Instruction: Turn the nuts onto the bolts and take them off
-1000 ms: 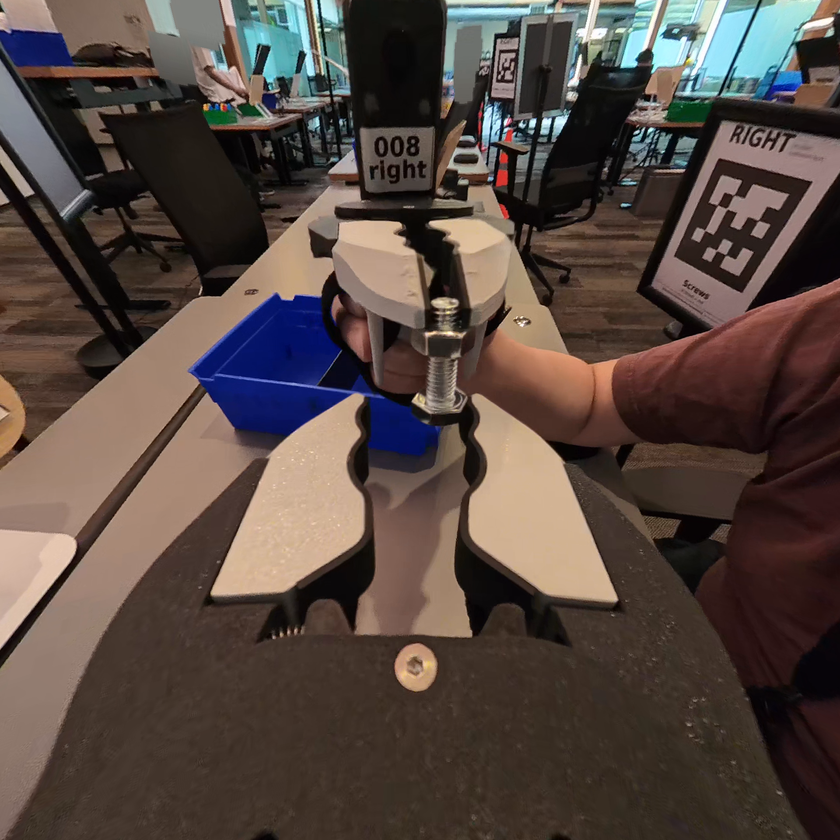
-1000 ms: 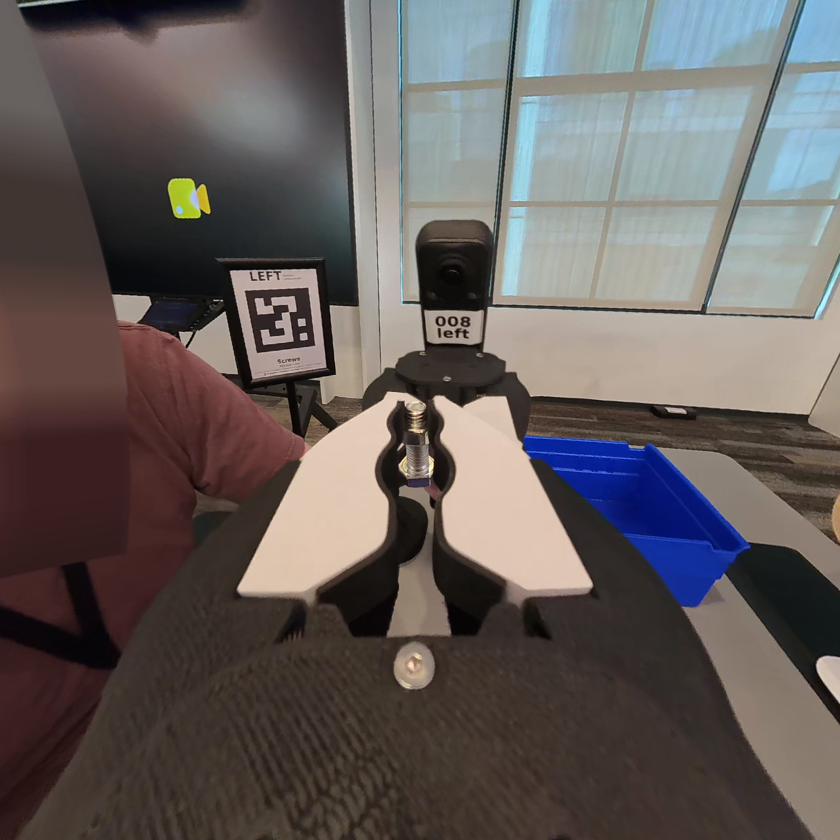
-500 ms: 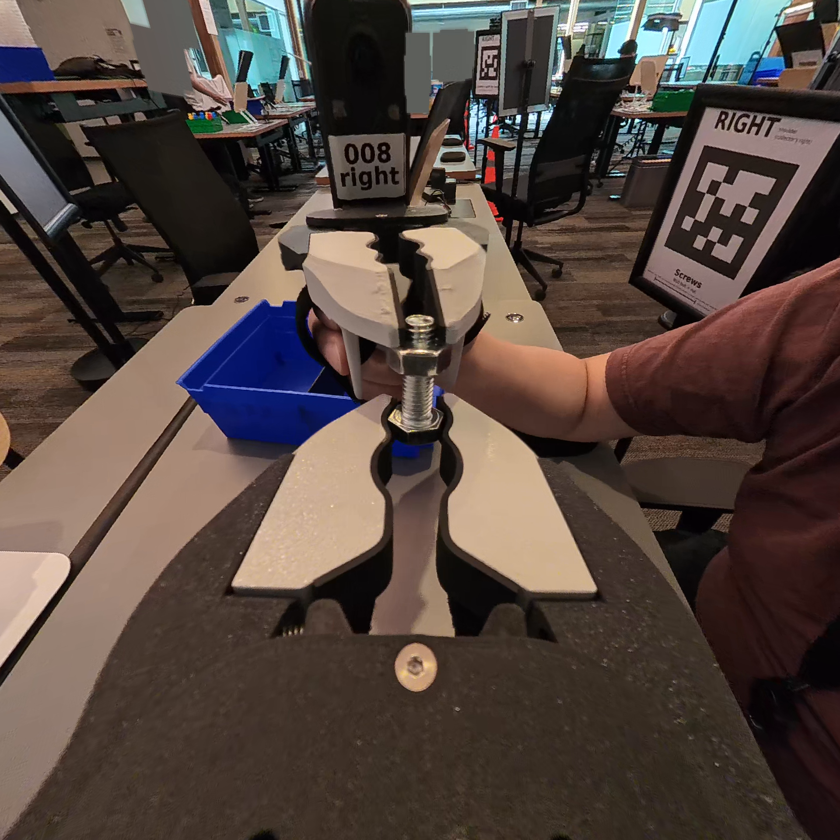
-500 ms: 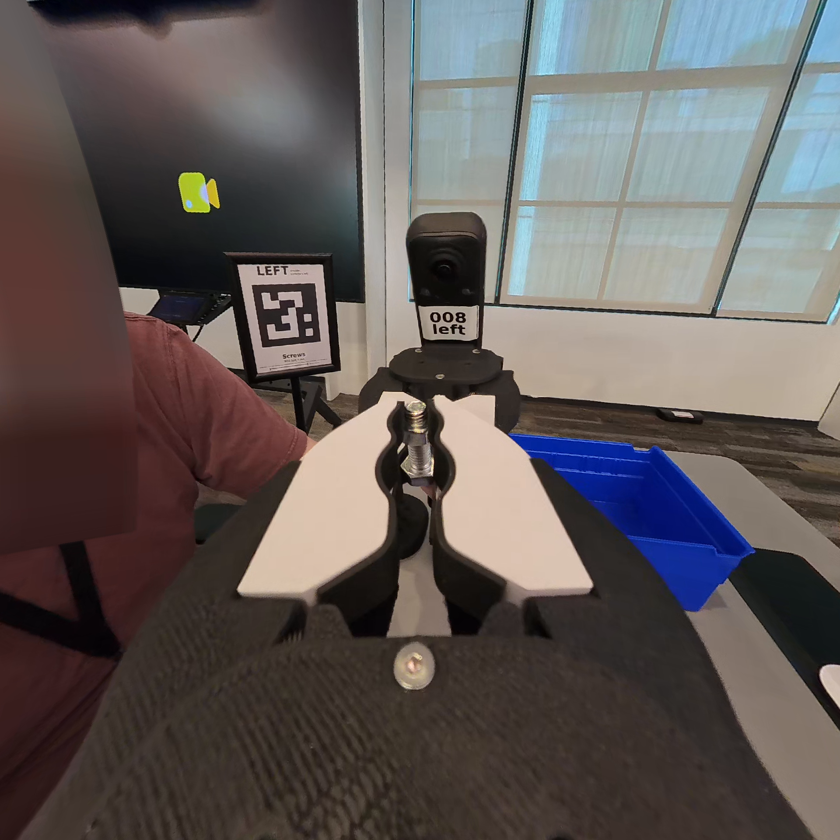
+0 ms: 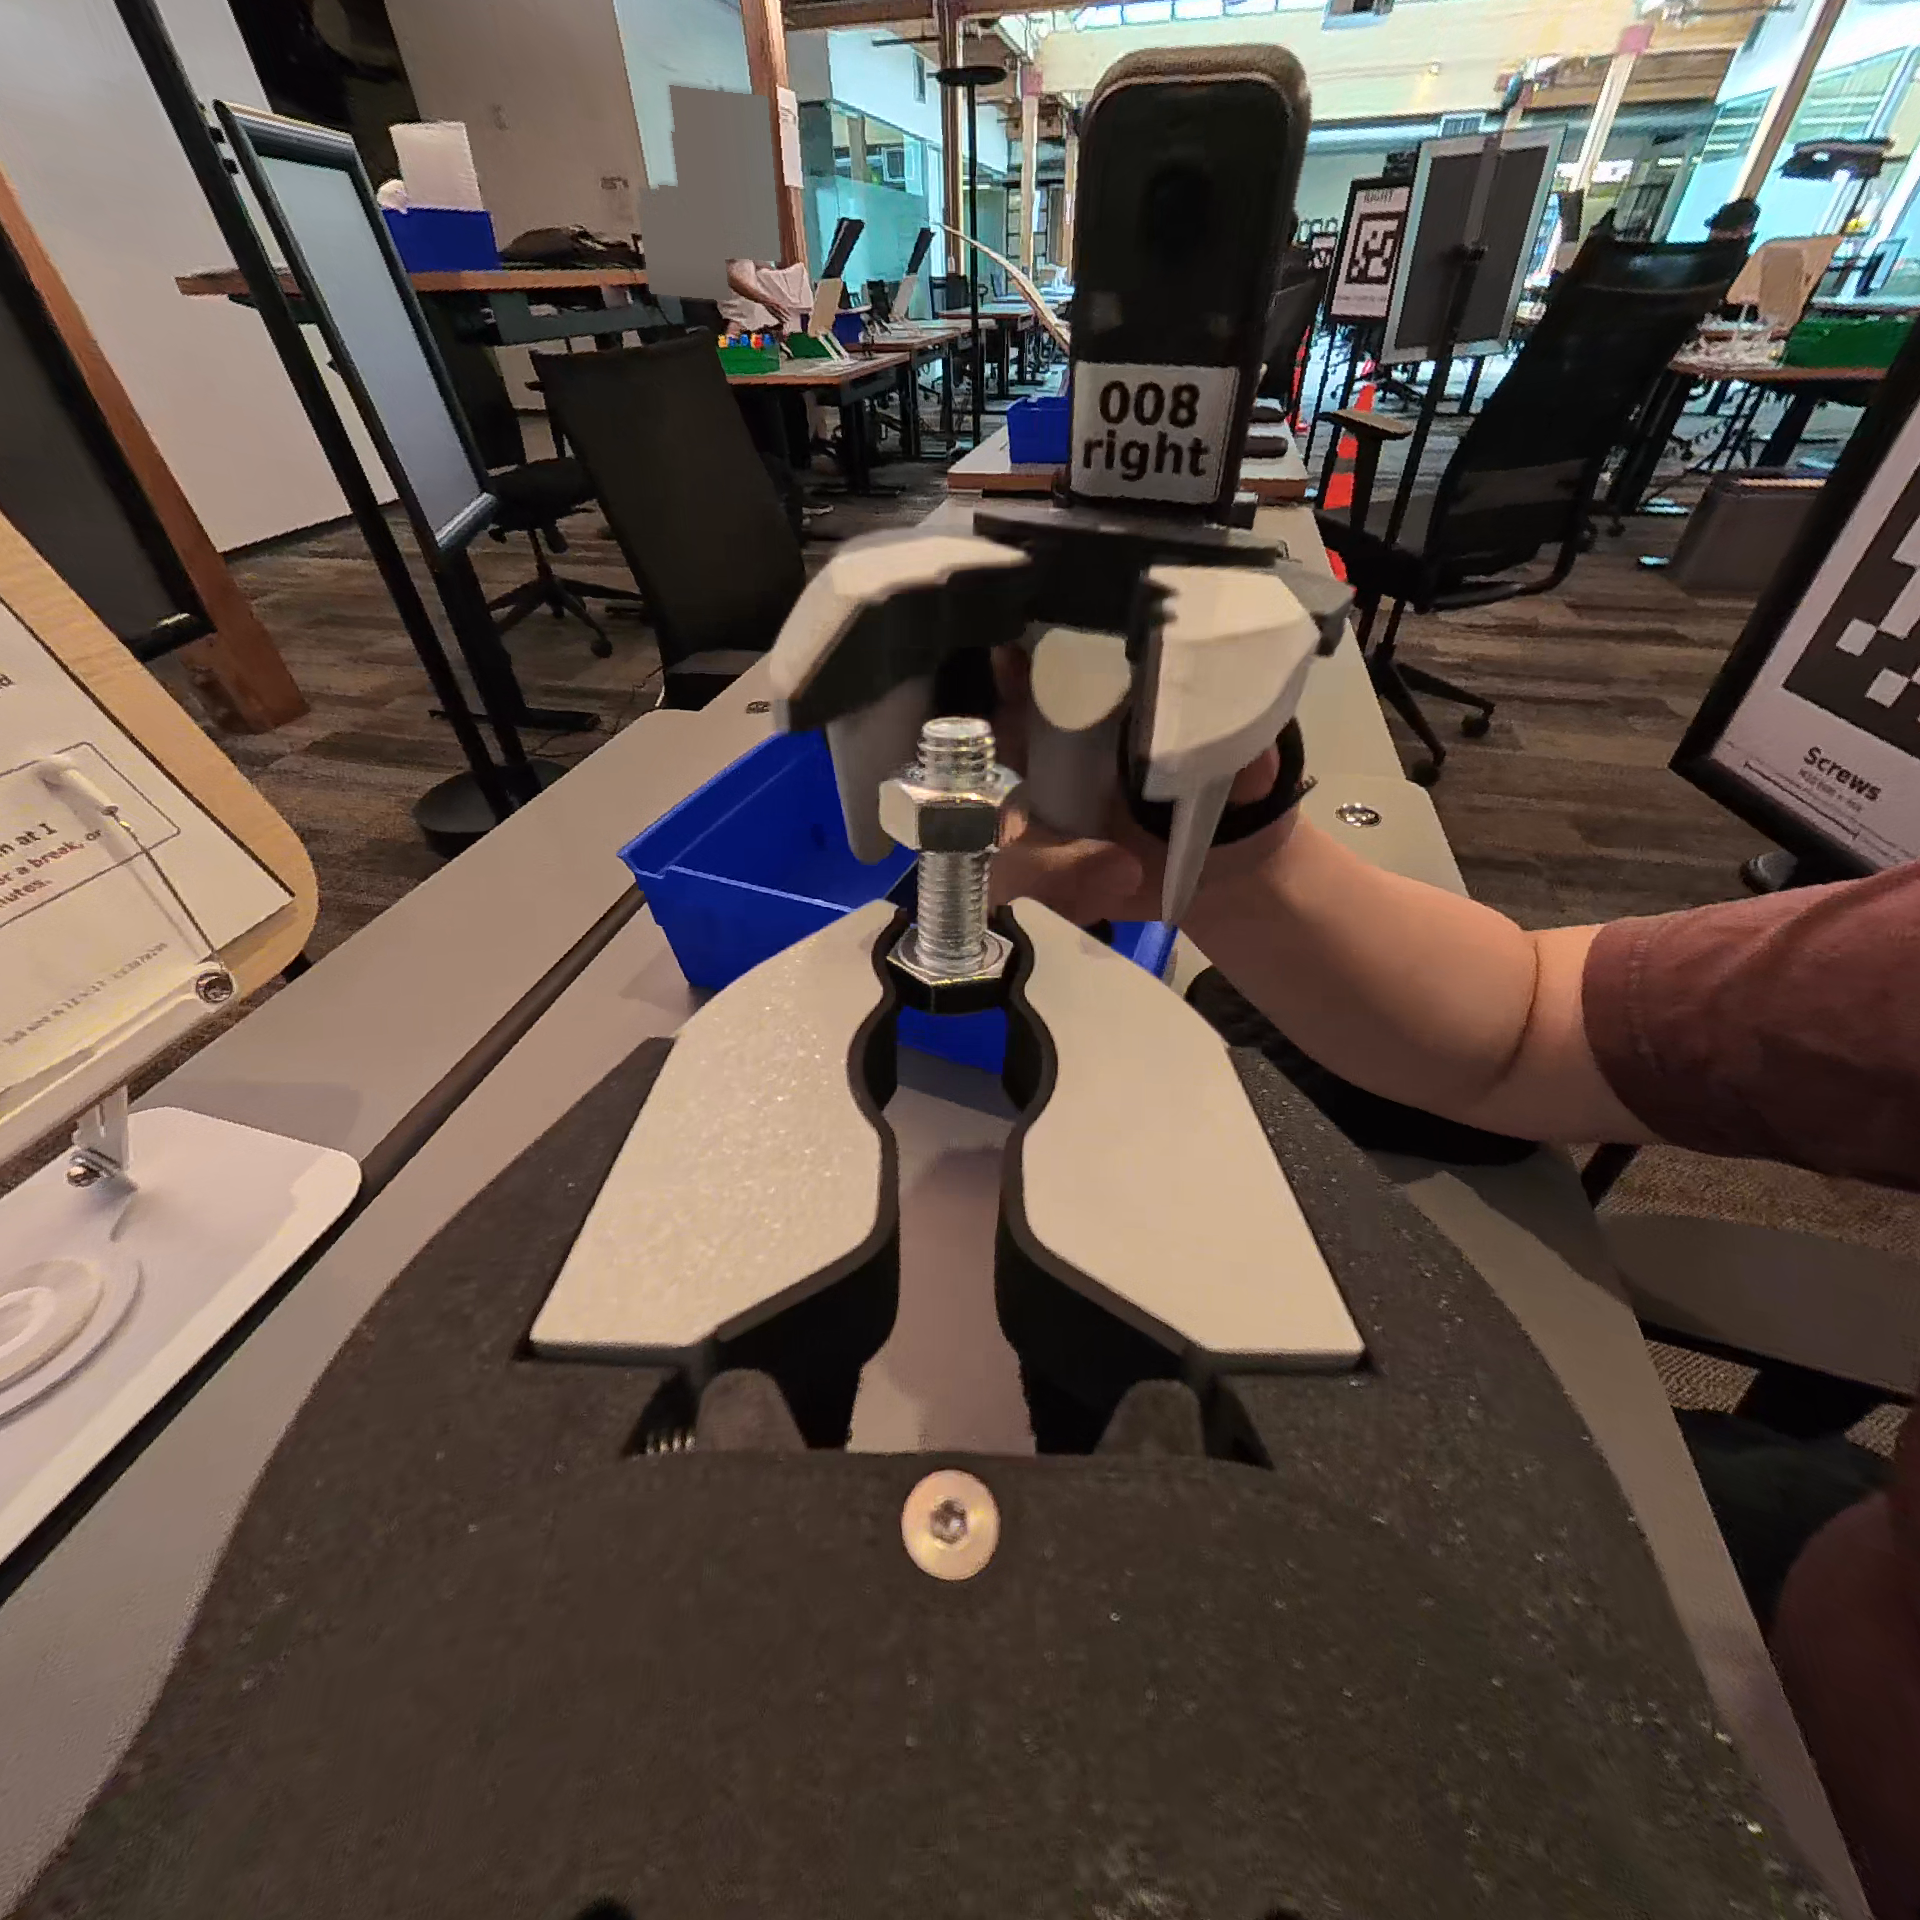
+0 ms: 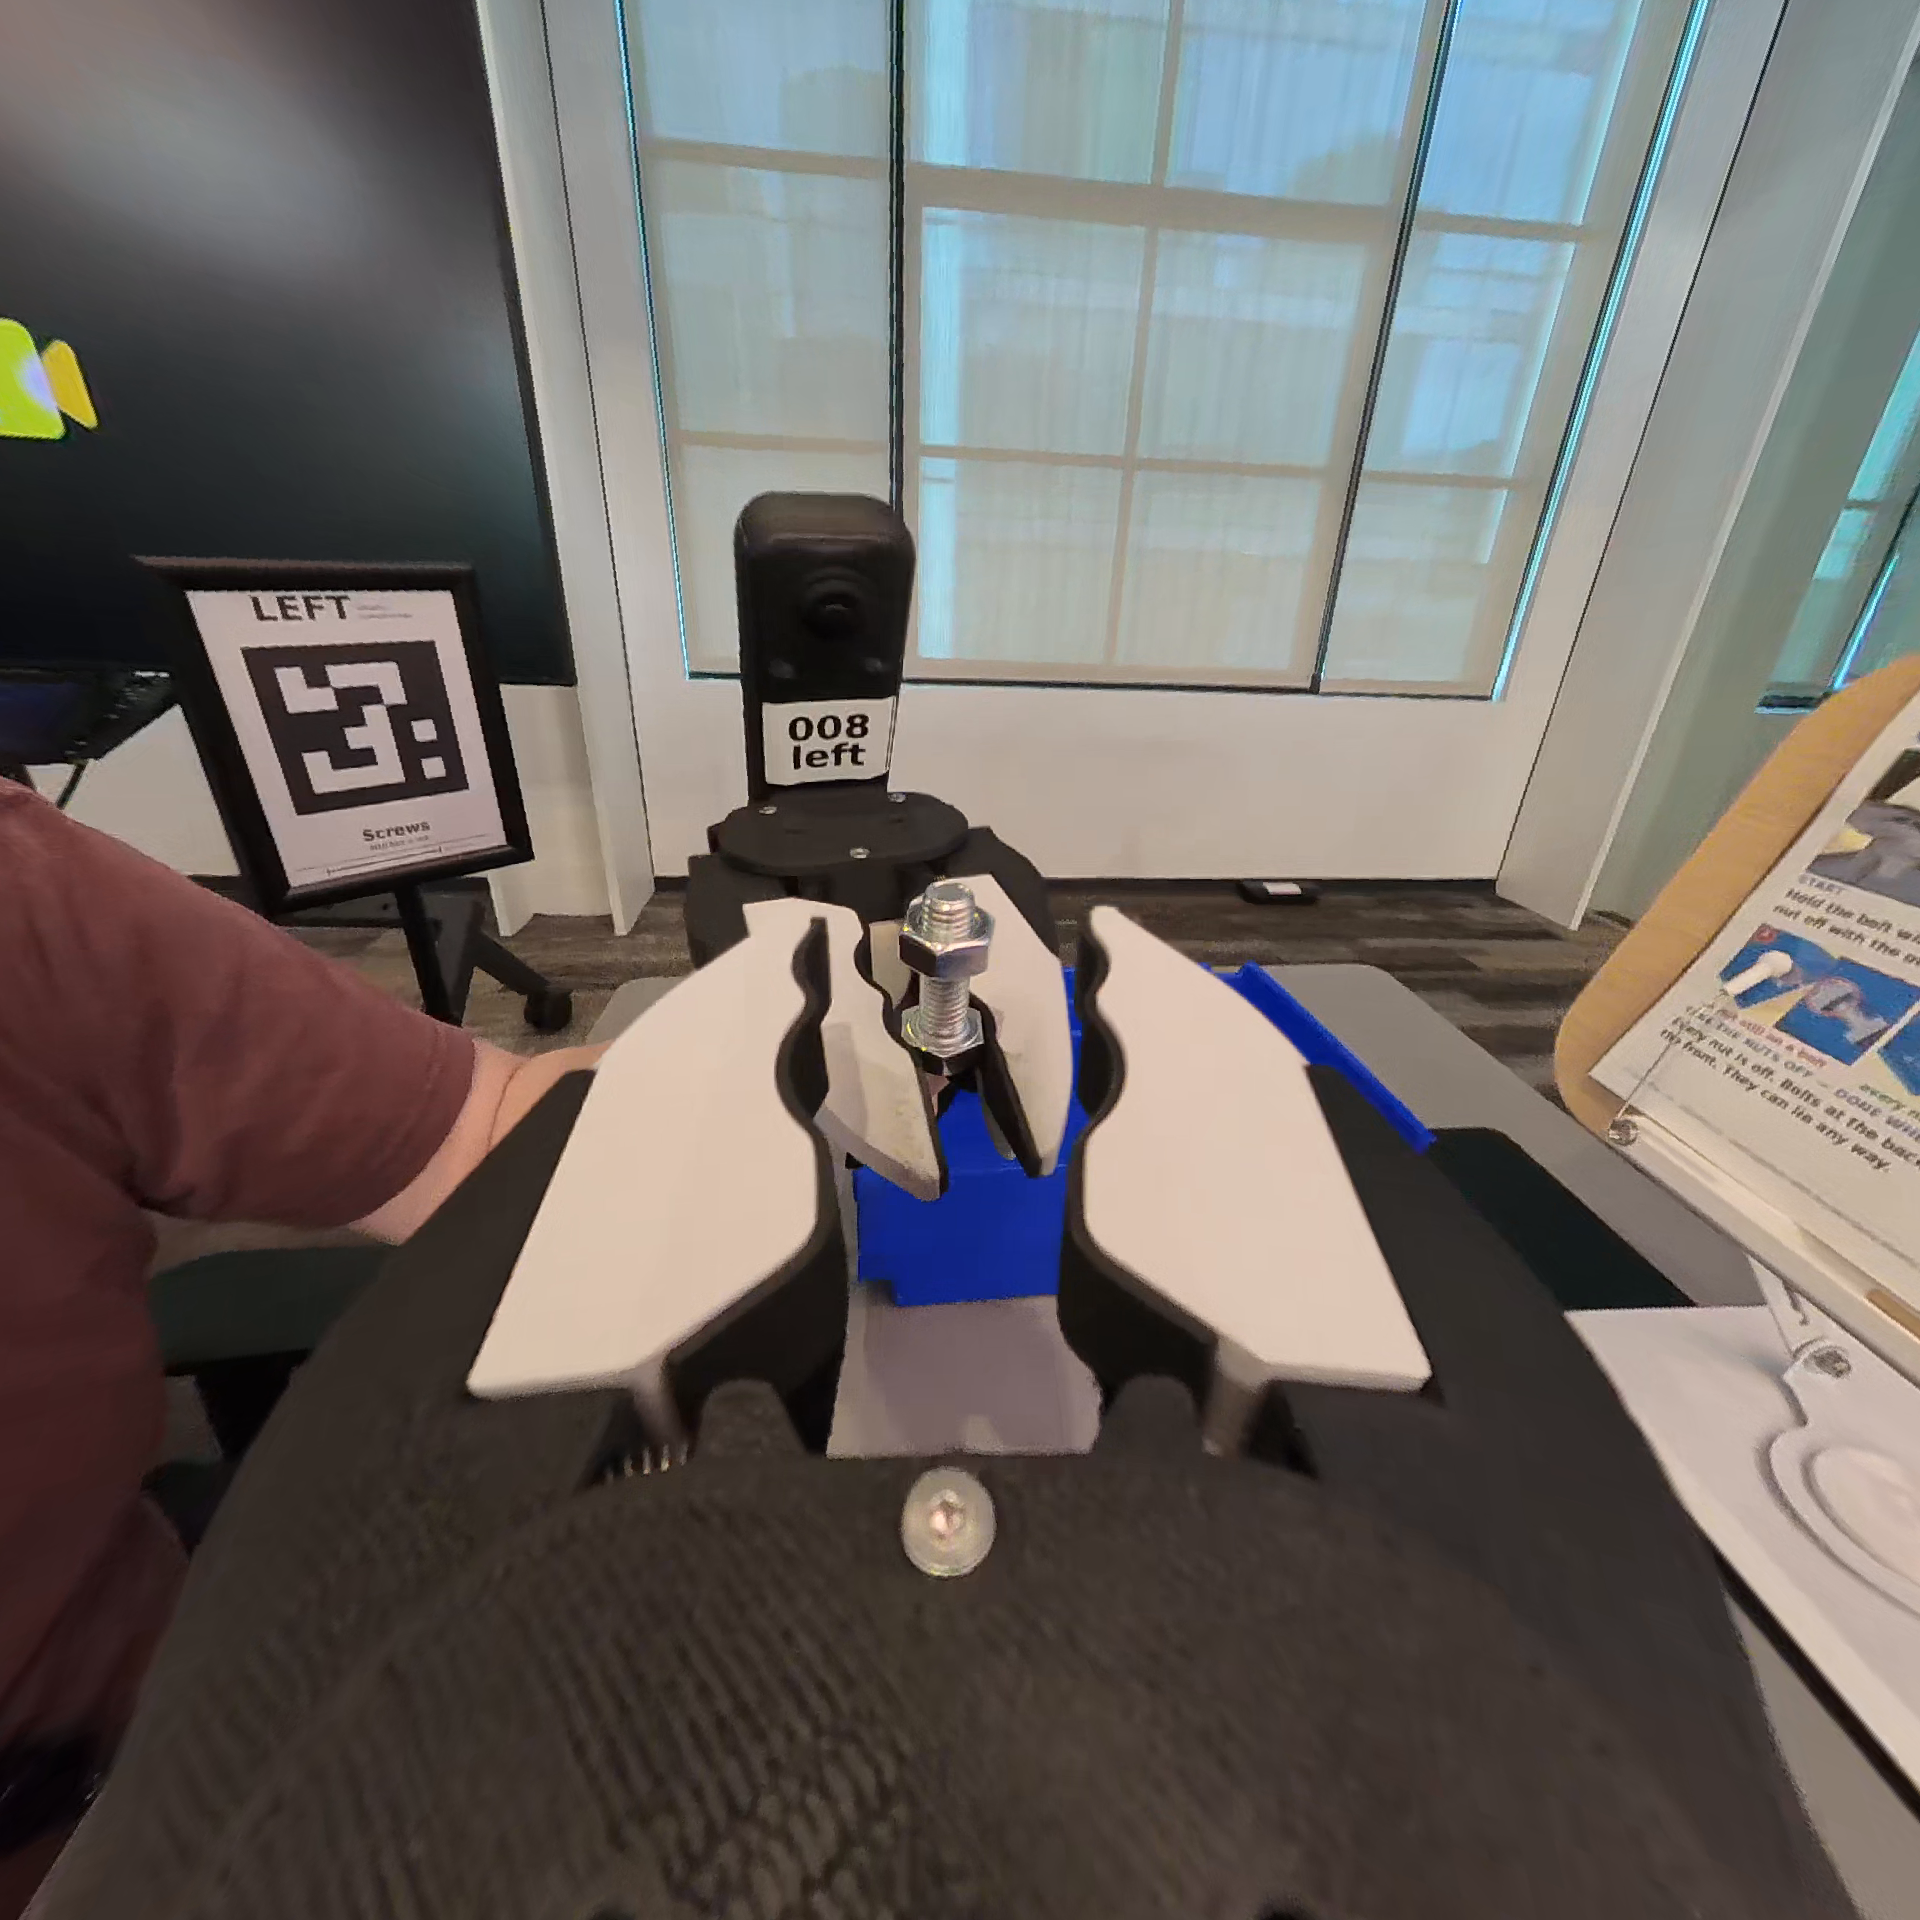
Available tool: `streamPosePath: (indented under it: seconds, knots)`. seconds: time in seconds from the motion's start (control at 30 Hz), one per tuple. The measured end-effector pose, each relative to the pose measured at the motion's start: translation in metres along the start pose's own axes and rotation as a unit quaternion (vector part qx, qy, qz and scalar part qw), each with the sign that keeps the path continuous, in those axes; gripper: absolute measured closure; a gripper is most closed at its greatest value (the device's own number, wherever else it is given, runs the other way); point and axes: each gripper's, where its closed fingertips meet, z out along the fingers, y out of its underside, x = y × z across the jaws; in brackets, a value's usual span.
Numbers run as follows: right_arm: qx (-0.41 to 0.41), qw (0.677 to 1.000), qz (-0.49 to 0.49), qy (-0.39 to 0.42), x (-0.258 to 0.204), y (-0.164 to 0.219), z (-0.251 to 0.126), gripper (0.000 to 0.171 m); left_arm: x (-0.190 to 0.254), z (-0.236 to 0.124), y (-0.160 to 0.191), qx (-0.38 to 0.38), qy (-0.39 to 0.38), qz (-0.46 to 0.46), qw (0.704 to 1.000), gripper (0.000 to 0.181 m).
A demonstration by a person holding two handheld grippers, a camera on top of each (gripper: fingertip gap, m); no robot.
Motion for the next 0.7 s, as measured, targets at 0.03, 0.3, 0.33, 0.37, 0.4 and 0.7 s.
streamPosePath:
  seconds: [0.03,0.3,0.33,0.37,0.4,0.7]
  knots:
    - [-0.005,1.000,0.003,-0.003,-0.001,0.003,0.003,0.126,0.000,0.000,0.000,0.003,0.001,-0.001,1.000,0.166]
    - [0.045,0.993,0.089,-0.055,0.006,-0.007,-0.012,0.135,0.014,-0.001,-0.007,0.023,0.049,-0.028,0.998,0.167]
    - [0.040,0.994,0.087,-0.060,0.003,-0.006,-0.011,0.135,0.014,-0.001,-0.007,0.022,0.048,-0.027,0.998,0.166]
    - [0.031,0.995,0.077,-0.058,0.001,-0.004,-0.008,0.134,0.014,0.000,-0.006,0.020,0.048,-0.027,0.998,0.166]
    - [0.022,0.996,0.063,-0.054,-0.002,-0.002,-0.005,0.134,0.014,0.001,-0.005,0.018,0.049,-0.027,0.998,0.166]
    - [0.030,0.995,0.079,-0.062,0.000,-0.006,-0.011,0.137,0.023,0.001,-0.009,0.021,0.068,-0.027,0.997,0.167]
